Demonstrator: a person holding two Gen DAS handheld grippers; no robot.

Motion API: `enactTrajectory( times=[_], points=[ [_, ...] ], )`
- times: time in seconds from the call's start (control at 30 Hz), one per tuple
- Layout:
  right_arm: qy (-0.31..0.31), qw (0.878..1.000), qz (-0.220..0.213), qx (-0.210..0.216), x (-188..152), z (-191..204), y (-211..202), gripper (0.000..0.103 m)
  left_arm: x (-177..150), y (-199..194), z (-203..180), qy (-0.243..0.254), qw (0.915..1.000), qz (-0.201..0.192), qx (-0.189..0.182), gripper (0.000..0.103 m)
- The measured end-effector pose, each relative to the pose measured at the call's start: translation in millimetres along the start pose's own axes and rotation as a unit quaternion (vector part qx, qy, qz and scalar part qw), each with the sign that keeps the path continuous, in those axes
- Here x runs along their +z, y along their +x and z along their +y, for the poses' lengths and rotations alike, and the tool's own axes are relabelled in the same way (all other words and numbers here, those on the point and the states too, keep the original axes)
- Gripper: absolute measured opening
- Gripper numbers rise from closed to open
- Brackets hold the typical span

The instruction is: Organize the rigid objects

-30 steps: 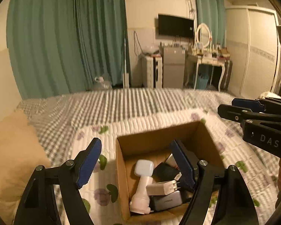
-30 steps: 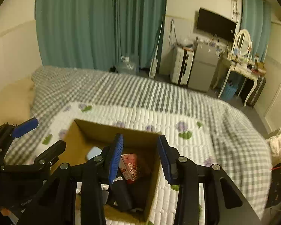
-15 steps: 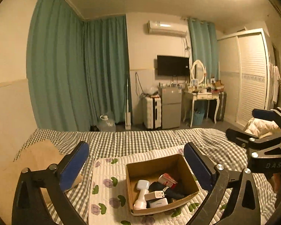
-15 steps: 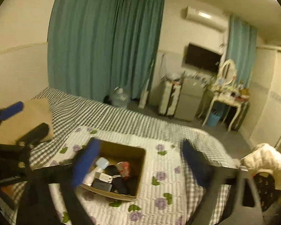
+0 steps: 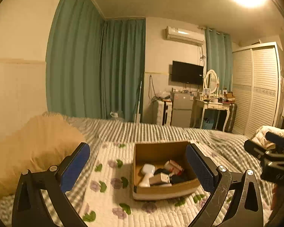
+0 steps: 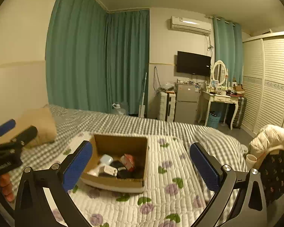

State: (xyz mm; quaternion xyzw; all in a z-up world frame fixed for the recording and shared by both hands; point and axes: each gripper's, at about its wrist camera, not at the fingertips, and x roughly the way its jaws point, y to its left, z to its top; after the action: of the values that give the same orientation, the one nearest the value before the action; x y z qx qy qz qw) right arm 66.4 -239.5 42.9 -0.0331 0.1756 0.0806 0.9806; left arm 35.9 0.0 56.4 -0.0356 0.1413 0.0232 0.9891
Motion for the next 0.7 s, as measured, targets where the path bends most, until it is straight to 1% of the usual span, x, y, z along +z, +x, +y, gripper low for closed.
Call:
enactTrajectory(
  times=[0.1,0.17,0.2,0.27,0.33,0.4,0.47,0.7],
  points=[
    [-0.005,1.000,0.010,-0.003,-17,5,11,0.103,-13,9,1,0.001,0.9997,0.022,-0.009,0.103],
    [-0.016,1.000,0.009,-0.020,-29,11,14,0.103,-19,10,2,0.006,0.9996,0.025,-0.010,0.103],
    [-0.018,1.000,0.006,-0.020,-33,13,15,0.103,-23,11,2,0.008,0.9996,0.022,-0.012,0.103],
    [-0.012,1.000,0.006,-0.017,-38,14,18,0.103,-29,14,2,0.014,0.9996,0.023,-0.005,0.103],
    [-0.004,1.000,0.017,-0.017,-44,12,24,0.103,-36,17,1,0.019,0.9995,0.027,-0.002,0.103],
    [-0.004,0.999,0.031,-0.025,-48,11,32,0.103,-39,19,1,0.024,0.9992,0.031,0.000,0.103],
    [0.000,0.999,0.037,-0.023,-53,9,36,0.103,-42,22,0,0.030,0.9989,0.035,0.006,0.103],
    [0.011,0.999,0.047,-0.018,-60,3,42,0.103,-49,31,4,0.029,0.9983,0.049,0.011,0.103]
  ],
)
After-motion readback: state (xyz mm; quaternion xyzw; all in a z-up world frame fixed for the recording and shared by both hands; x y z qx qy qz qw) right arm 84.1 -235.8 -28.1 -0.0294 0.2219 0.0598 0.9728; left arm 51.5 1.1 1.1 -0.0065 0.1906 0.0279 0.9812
